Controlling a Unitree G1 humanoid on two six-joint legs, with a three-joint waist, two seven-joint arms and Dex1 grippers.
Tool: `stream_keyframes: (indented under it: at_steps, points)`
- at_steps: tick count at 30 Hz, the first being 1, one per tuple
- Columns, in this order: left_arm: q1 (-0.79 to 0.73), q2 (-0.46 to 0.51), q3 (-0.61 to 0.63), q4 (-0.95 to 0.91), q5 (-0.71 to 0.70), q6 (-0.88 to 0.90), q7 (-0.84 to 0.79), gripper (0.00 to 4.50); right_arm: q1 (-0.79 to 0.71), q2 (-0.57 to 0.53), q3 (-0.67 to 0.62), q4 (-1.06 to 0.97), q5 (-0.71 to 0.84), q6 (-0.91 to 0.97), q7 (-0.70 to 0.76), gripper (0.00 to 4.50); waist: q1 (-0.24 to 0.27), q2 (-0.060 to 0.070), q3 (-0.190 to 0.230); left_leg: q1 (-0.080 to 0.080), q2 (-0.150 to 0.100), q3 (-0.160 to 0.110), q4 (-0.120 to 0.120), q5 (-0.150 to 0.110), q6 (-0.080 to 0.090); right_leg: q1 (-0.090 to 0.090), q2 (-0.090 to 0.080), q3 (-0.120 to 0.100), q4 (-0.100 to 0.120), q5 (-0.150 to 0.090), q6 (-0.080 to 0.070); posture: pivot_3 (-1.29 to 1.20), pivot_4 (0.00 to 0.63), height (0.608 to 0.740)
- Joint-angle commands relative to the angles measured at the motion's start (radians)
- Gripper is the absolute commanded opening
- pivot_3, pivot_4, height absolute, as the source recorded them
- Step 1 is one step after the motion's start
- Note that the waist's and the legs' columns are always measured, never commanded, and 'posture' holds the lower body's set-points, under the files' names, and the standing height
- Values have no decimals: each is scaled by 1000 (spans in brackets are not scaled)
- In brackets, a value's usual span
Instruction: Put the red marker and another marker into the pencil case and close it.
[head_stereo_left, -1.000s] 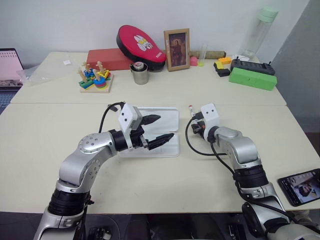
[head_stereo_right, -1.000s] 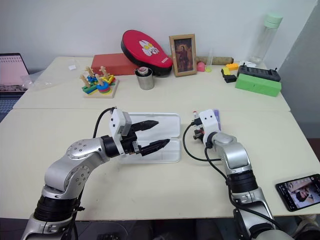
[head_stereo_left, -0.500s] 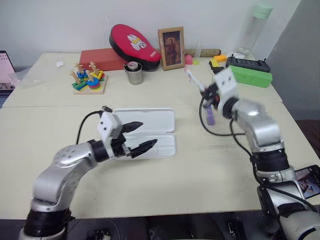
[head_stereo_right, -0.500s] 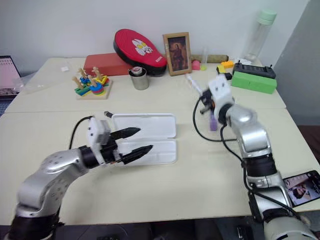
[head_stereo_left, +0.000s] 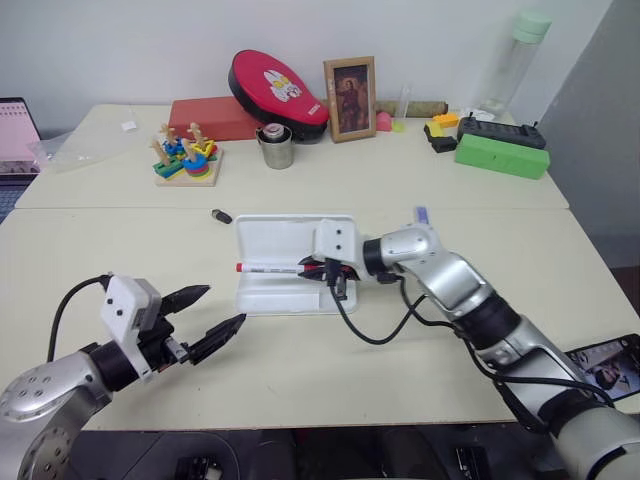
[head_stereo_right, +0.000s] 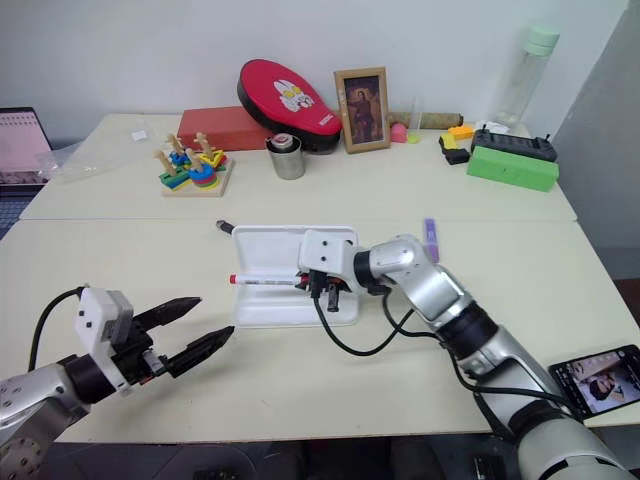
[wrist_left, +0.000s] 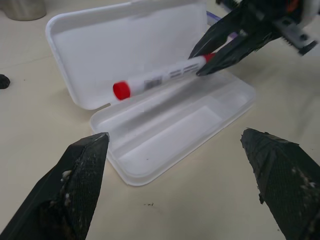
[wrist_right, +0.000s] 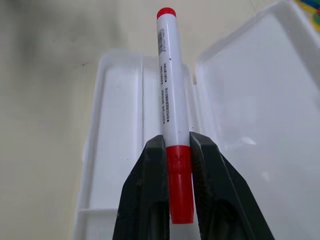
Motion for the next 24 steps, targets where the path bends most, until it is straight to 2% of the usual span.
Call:
stream_keyframes:
  at_steps: [1,2,4,8,9,14,19,21,24]
  points:
    - [14,1,38,-53,-25,-7,21,4500,-37,20,-7,94,-44,-97,14,275,3,0,0,0,0,0,-1,0,0,0,0,0,0,1,2,0,150,740]
    - [15,2,37,-56,-25,-6,27,4500,-38,24,-10,106,-50,-107,21,275,4,0,0,0,0,0,-1,0,0,0,0,0,-1,2,3,0,150,740]
    - [13,3,34,-62,-28,-3,40,4500,-34,28,-14,121,-58,-124,36,975,6,0,0,0,0,0,-2,0,0,0,0,0,-2,4,-1,0,150,740]
    - [4,8,19,-64,-29,1,57,4500,-19,27,-36,96,-44,-133,74,1914,8,0,0,0,0,0,-3,0,0,-1,0,0,-2,4,-2,0,150,740]
    - [-4,10,15,-63,-31,3,61,4500,-18,26,-45,86,-37,-131,81,2270,8,0,0,0,0,0,-3,0,0,-1,0,0,-2,4,-2,0,150,740]
    - [-86,-1,-37,-46,-49,16,87,4500,-2,20,-124,-55,63,-71,138,3224,11,0,0,0,0,0,-2,0,0,0,0,0,-2,4,-1,0,150,740]
    - [-241,-8,-161,-16,-55,35,103,4500,-13,14,-392,-279,322,179,78,4417,17,1,1,-1,0,-1,-2,0,0,0,0,-1,-1,4,-1,0,150,740]
    - [-305,-12,-199,9,-50,38,102,4500,-23,-12,-487,-299,351,263,-4,4465,24,1,1,-1,0,-2,-1,0,0,0,0,-2,-1,5,-1,0,150,740]
    - [-402,-27,-249,46,-59,43,99,4500,-27,-58,-572,-262,291,334,-175,4465,25,0,0,-1,0,-1,-1,0,0,1,0,-1,-2,5,0,0,150,740]
